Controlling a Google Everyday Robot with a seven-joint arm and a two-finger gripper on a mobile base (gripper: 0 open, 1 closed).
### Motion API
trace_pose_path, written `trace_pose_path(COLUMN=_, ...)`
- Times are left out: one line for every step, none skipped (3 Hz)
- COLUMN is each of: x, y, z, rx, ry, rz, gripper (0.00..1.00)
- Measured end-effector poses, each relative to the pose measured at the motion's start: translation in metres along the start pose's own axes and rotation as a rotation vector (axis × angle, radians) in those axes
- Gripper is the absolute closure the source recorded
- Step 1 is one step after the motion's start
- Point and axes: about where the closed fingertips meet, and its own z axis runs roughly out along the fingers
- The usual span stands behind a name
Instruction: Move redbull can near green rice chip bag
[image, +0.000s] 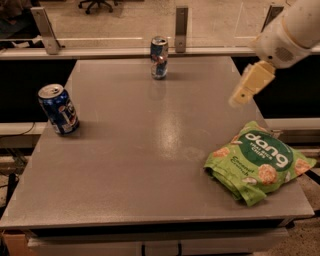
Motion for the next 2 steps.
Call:
trace_pose_path(x=-0.034, y=-0.036, z=0.032, rx=0.03, ry=-0.121, rz=0.058, gripper=0.0)
trace_pose_path(x=-0.078, y=-0.065, z=0.065, rx=0.075, ry=-0.259, rz=0.097, gripper=0.0)
